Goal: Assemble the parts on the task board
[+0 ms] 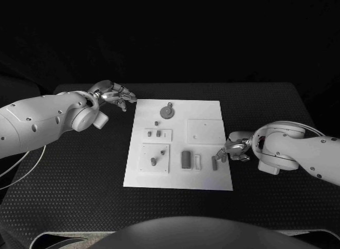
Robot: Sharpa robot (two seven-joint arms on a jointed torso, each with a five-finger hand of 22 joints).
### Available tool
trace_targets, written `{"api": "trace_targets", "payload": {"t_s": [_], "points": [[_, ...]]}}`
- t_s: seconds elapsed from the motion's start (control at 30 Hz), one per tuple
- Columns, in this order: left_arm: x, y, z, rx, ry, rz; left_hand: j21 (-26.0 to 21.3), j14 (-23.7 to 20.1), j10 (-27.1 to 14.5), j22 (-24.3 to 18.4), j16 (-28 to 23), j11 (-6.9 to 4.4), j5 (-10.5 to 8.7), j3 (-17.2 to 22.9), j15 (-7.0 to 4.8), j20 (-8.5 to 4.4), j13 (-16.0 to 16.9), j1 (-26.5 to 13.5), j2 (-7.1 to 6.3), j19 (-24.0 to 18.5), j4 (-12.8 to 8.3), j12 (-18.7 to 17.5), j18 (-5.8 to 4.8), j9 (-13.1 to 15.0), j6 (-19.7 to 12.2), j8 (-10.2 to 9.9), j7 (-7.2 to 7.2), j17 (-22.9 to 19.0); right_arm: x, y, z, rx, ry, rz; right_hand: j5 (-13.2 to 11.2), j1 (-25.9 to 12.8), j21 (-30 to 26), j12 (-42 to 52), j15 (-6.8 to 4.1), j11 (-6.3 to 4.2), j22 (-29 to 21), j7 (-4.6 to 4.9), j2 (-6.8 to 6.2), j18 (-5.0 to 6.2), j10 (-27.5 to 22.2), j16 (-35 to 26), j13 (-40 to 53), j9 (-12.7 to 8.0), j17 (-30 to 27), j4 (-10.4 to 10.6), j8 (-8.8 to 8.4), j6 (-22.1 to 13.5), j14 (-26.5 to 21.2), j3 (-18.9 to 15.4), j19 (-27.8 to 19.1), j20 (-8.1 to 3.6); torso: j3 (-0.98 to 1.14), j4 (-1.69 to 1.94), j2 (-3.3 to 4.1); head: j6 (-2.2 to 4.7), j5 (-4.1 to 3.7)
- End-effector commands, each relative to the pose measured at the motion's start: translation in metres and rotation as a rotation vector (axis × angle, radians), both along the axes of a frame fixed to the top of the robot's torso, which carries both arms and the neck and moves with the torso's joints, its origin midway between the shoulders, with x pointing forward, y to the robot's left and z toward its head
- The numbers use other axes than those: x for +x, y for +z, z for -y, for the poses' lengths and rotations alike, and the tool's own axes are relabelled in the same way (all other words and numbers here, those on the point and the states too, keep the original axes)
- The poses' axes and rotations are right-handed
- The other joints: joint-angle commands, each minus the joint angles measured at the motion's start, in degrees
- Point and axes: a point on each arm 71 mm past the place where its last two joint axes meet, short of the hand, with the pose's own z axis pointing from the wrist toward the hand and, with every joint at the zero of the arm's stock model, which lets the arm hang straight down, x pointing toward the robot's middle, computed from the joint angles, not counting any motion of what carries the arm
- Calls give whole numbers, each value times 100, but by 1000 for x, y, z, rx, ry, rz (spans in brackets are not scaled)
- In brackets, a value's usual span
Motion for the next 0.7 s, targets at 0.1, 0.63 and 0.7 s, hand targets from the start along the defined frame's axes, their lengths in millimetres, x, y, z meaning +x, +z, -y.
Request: {"api": "trace_targets", "payload": {"t_s": [0.1, 0.63, 0.7], "points": [[0, 0, 3, -6, -18, -4, -35, -18, 44, 8, 0, 15, -34, 16, -34, -35, 10, -44, -16, 23, 9, 7, 166, -8, 18, 31, 35, 5, 0, -4, -5, -57, 42, 7, 21, -95, 18, 17, -24, -6, 7, 9, 6, 488, 45, -9, -12, 9, 11, 42, 29, 80, 43, -27, 28, 6, -16, 11, -1, 1, -7], [0, 0, 2, -4, -16, -6, -37, -19, 44, 11, -1, 15, -34, 15, -34, -36, 13, -52, -13, 23, 10, 6, 166, -9, 19, 33, 34, 6, -4, -18, -22, -79, 96, -19, 24, -212, 23, 31, -42, -30, 13, -17, -236, 488, 61, -5, -29, 38, 24, 172, 56, 153, 53, 17, 31, -3, -12, 9, 0, 1, -15], [0, 0, 2, -4, -16, -6, -38, -19, 44, 11, -2, 15, -34, 15, -34, -36, 13, -53, -13, 23, 10, 6, 166, -9, 19, 34, 33, 6, -3, -18, -23, -84, 97, -12, 24, -219, 24, 33, -45, -33, 14, -21, -234, 488, 64, -4, -30, 42, 25, 185, 61, 164, 55, 22, 32, -3, -11, 9, 0, 1, -13]]}}
